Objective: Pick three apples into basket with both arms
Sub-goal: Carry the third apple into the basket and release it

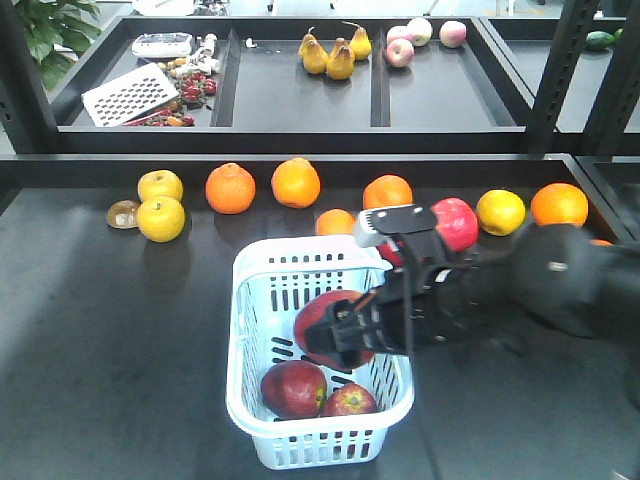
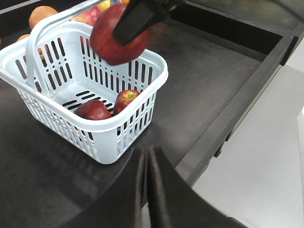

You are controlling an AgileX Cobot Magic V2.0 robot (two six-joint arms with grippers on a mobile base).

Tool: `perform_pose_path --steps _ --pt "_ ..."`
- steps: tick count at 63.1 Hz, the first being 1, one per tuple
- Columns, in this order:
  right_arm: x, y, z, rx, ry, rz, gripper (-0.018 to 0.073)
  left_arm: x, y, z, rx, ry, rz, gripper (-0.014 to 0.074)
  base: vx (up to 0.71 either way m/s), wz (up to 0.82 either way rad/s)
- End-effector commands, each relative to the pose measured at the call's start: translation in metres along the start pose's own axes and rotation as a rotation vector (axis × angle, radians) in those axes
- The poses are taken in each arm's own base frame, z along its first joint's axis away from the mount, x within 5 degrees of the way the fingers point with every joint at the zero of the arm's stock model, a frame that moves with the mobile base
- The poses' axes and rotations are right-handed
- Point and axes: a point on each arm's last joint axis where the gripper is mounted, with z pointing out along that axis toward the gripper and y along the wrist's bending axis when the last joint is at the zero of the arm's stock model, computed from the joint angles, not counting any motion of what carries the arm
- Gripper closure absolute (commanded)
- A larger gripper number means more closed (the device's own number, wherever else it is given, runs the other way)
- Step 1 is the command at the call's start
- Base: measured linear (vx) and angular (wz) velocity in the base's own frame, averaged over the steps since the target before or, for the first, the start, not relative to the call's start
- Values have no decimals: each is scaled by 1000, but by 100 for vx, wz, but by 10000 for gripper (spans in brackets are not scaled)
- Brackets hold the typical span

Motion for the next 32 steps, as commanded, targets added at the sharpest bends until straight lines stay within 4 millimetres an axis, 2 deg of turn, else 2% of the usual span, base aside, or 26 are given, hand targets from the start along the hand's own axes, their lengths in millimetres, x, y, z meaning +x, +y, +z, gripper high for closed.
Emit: perform_pose_path --steps 1,8,14,24,32 --pt "-22 5 -5 -14 -90 29 80 -13 1 -3 -12 -74 -32 603 0 0" --pt "-23 6 -2 -32 -70 38 -94 -12 1 -3 -12 -73 -32 603 0 0" --pt "-23 5 -2 -32 -69 39 -159 -12 1 -3 -12 -73 -32 603 0 0" --pt "-22 6 -2 -40 -65 47 -148 -12 0 -3 -11 -73 -32 603 0 0" --pt "-20 10 -5 -63 -35 22 -43 -12 0 -3 -11 -73 -32 603 0 0"
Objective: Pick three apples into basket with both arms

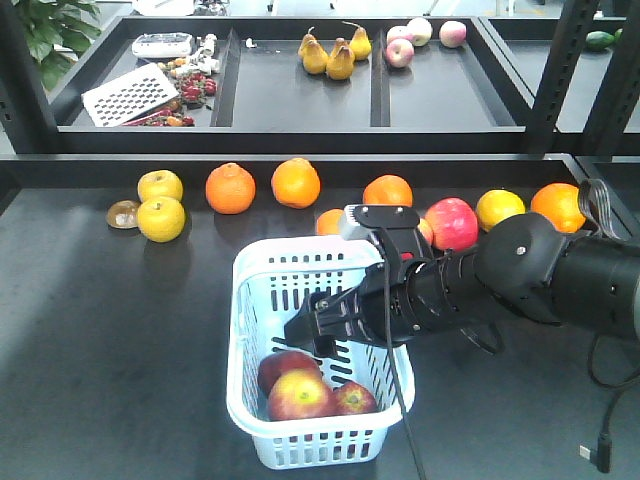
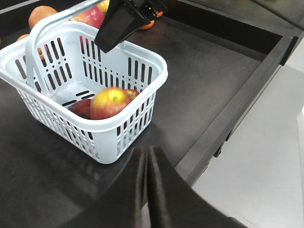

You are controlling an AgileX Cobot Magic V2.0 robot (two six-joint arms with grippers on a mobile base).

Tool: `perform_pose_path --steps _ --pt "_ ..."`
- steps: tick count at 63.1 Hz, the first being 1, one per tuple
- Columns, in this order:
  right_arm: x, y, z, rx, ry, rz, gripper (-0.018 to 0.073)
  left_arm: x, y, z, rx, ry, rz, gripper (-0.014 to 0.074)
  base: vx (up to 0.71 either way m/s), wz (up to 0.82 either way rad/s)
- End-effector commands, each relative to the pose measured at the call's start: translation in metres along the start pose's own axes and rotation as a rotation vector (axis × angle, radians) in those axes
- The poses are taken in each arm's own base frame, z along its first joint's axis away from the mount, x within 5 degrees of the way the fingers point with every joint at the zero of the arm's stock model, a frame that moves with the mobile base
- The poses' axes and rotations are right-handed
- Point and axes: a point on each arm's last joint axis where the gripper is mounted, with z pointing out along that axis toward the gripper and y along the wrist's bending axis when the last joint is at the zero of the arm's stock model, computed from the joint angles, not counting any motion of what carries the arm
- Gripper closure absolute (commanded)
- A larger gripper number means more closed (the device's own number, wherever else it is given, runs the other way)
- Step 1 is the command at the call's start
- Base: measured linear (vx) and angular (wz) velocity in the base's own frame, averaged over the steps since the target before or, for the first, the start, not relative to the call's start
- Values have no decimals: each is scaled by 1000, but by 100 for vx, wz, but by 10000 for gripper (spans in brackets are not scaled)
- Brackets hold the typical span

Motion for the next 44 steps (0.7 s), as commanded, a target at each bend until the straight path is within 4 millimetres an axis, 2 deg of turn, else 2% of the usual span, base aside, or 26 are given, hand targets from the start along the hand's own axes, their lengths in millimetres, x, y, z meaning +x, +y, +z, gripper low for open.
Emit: perform_pose_path --steps 1,9,17,30,36,44 --pt "-12 11 -19 -32 -55 -38 -24 -12 0 -3 -11 -73 -32 603 0 0" --pt "-11 18 -36 -38 -59 -107 231 -12 0 -3 -11 -73 -32 603 0 0" --pt "-11 28 -66 -14 -96 -226 572 -12 0 -3 -11 -73 -32 603 0 0" --pt "2 44 -126 39 -176 -342 566 -12 0 -3 -11 -73 -32 603 0 0" --pt "22 42 -145 105 -216 -379 564 -13 1 -3 -12 -74 -32 603 0 0" --pt "63 32 -164 196 -276 -376 564 -13 1 -3 -17 -79 -32 603 0 0"
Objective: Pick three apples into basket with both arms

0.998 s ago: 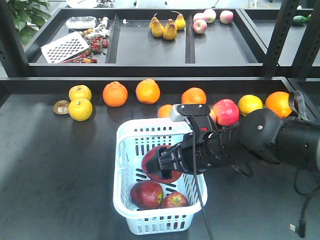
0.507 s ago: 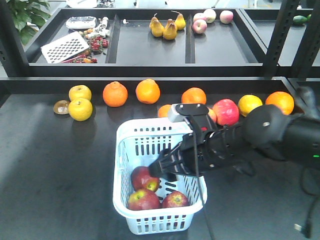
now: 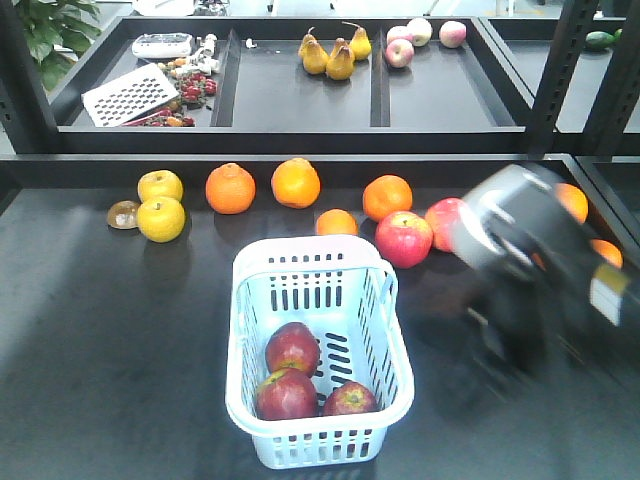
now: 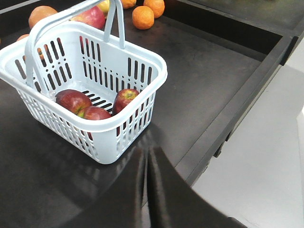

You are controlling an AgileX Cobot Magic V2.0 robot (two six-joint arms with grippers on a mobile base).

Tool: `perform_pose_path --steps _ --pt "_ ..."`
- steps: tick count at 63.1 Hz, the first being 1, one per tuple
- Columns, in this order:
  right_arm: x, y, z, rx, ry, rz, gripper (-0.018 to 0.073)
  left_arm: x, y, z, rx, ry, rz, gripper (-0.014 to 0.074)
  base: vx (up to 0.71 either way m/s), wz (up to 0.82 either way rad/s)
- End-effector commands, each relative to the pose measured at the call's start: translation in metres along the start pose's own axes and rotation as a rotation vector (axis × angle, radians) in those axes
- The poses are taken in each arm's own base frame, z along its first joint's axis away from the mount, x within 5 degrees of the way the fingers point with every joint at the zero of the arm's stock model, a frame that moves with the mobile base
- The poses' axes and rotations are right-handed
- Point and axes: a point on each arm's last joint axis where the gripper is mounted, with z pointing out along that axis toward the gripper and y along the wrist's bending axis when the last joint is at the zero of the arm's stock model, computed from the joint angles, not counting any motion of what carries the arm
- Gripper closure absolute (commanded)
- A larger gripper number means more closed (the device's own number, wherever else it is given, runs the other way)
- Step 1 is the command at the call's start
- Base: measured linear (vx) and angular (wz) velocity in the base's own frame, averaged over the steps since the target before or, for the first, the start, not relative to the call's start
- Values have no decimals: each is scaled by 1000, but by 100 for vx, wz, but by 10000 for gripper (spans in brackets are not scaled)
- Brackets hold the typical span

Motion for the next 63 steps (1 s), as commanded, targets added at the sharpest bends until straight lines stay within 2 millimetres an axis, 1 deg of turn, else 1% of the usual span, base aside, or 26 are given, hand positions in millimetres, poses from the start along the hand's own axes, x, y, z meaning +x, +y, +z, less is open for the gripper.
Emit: perform_pose_path --steps 1,7,13,17,21,31,63 --pt "16 0 -24 101 -116 -9 564 -13 1 -3 -19 -80 -32 603 0 0" --pt "51 0 -31 172 -153 6 564 -15 3 -3 -39 -101 -33 603 0 0" --pt "77 -1 -37 232 -187 17 564 -19 7 -4 -83 -144 -34 603 0 0" --pt "91 -1 -40 261 -196 25 564 -22 11 -5 -127 -187 -36 603 0 0" --pt "100 -1 -44 280 -205 22 564 -26 14 -6 -164 -223 -37 603 0 0" --pt "103 1 -53 290 -245 10 564 -29 18 -8 -199 -258 -38 603 0 0" --pt "103 2 -54 290 -248 11 564 -28 17 -7 -196 -255 -38 603 0 0"
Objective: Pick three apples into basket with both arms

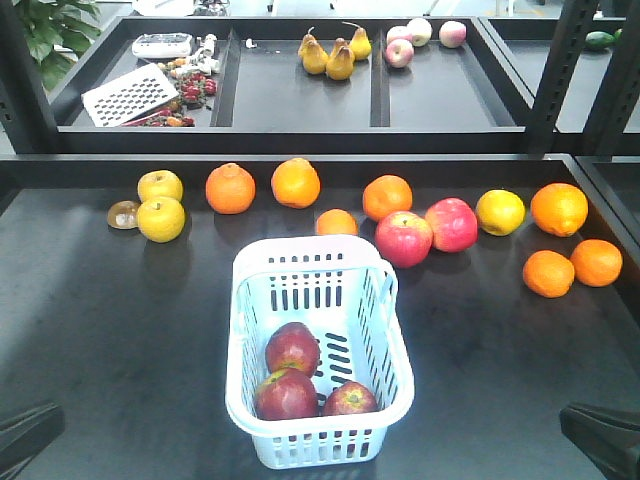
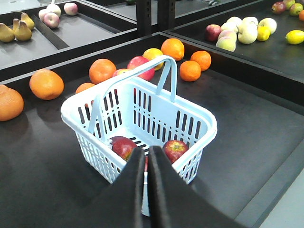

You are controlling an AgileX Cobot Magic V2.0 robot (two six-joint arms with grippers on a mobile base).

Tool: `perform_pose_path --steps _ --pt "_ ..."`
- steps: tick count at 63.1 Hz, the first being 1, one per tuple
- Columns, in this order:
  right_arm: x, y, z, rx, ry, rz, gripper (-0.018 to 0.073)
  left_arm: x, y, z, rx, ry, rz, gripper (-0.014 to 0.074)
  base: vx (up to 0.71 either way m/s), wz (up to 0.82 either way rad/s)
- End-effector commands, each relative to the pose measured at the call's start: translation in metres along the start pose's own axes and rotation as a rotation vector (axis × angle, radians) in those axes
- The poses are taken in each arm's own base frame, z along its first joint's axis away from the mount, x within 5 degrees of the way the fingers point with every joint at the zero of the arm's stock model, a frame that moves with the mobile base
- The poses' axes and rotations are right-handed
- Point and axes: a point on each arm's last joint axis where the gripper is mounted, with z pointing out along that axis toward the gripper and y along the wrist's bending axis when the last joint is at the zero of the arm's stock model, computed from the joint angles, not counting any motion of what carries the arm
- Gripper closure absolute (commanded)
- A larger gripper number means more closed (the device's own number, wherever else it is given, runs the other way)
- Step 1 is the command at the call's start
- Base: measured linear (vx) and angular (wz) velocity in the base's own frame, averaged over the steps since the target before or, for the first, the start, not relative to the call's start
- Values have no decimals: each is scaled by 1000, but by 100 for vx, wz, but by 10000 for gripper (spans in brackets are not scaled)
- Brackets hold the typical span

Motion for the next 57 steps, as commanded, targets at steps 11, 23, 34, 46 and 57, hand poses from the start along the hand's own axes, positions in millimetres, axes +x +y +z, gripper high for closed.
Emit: perform_pose_path --steps 11,23,34,46,57 --pt "-13 -2 -4 12 -88 -11 564 -13 2 -2 -25 -69 -32 603 0 0" --pt "-13 -2 -4 12 -88 -11 564 -9 6 -2 -64 -40 -144 603 0 0" --pt "-13 -2 -4 12 -88 -11 564 18 21 3 -224 45 -313 603 0 0" --pt "-13 -2 -4 12 -88 -11 564 65 29 13 -311 94 -407 603 0 0" --pt "-13 -2 -4 12 -88 -11 564 90 31 17 -332 75 -380 603 0 0"
